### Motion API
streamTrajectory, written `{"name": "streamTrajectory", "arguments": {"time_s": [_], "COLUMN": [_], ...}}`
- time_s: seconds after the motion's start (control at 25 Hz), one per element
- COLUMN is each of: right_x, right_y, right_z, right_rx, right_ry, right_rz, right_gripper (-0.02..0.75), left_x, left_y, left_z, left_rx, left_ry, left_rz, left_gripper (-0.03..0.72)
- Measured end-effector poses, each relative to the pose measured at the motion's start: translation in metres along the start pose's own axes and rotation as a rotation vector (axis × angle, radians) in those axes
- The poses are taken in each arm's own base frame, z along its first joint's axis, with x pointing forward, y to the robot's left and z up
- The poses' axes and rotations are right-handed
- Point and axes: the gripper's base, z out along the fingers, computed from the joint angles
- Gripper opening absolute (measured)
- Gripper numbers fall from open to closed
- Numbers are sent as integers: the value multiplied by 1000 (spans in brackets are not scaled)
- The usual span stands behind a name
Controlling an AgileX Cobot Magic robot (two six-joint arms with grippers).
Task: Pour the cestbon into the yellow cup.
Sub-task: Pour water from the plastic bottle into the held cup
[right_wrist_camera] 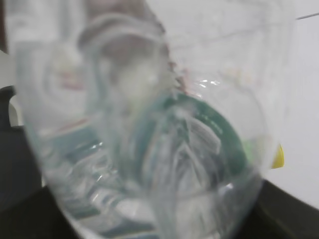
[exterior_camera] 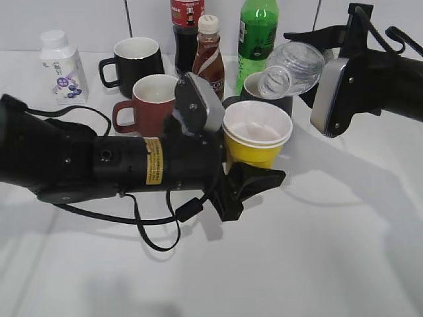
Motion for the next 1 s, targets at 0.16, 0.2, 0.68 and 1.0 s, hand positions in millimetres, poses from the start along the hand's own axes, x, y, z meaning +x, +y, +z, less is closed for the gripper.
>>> {"name": "streamTrajectory", "arguments": {"time_s": [0.16, 0.2, 0.68, 1.0], "right_x": [0, 0, 0, 0], "right_y": [0, 0, 1, 1], "right_z": [0, 0, 0, 0], "right_rx": [-1, -1, -6, -7], "right_ry": [-1, -1, 2, 3], "right_rz": [-6, -18, -95, -127], "right_gripper": [449, 449, 449, 449], "left_x": [1, 1, 1, -1], "left_y": [-1, -1, -3, -5], "left_z": [2, 2, 2, 1], "left_rx": [7, 8, 22, 41], "left_ry": [3, 3, 9, 10], "left_rz": [1, 1, 11, 38], "left_gripper": [436, 436, 436, 436]}}
